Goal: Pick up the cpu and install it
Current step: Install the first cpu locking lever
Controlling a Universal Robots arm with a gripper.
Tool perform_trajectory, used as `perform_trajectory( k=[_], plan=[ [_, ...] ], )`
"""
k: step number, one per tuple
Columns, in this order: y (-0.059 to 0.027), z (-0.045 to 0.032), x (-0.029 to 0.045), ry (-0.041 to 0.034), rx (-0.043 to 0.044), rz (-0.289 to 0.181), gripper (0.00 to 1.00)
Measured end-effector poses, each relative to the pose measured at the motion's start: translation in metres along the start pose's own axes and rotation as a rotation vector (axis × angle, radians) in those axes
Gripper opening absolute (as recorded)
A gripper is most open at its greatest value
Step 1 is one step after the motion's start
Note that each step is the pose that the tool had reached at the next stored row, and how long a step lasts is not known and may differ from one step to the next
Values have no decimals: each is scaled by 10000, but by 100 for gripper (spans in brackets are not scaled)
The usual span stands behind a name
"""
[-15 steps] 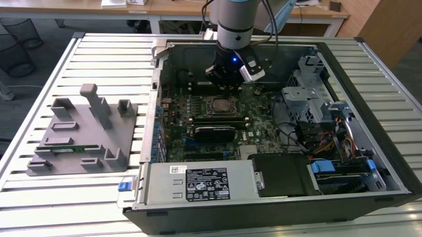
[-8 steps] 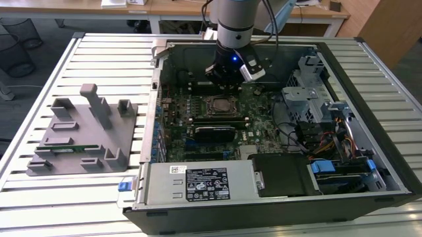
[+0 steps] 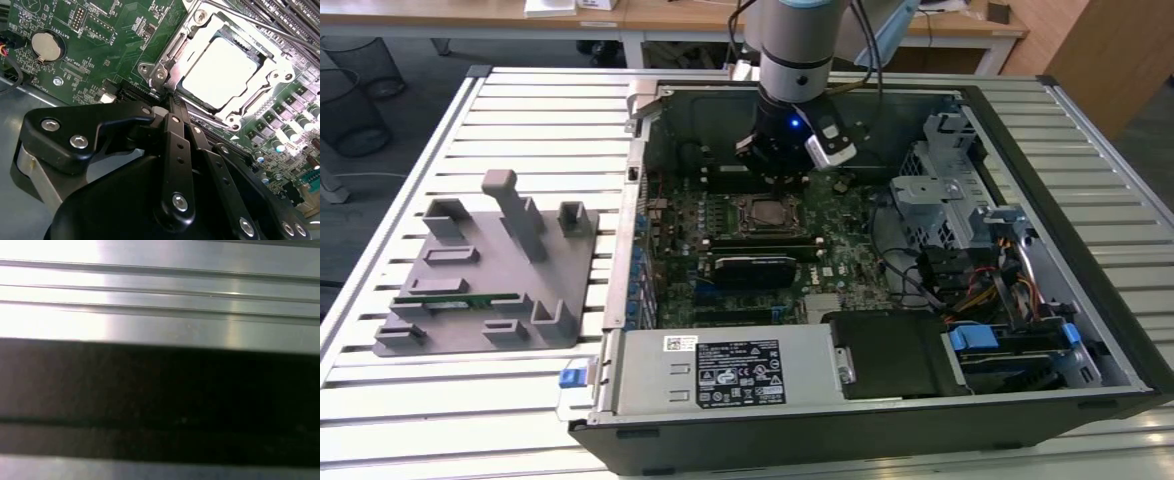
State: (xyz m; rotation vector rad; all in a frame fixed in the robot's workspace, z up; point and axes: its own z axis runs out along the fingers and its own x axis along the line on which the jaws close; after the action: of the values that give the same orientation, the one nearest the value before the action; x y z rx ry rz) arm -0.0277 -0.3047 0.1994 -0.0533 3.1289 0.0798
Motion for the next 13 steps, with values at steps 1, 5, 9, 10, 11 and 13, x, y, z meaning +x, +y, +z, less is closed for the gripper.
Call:
perform_trajectory(
  k=[1,5,9,10,11,13],
  plan=[
    [-3,5,0,1,3,0,11],
    [-7,7,0,1,4,2,11],
    [-8,4,-1,-1,1,1,11],
    [-9,0,-1,0,3,1,11],
    [-8,-3,-1,0,2,1,11],
    [-8,-7,-1,-2,0,1,11]
  ],
)
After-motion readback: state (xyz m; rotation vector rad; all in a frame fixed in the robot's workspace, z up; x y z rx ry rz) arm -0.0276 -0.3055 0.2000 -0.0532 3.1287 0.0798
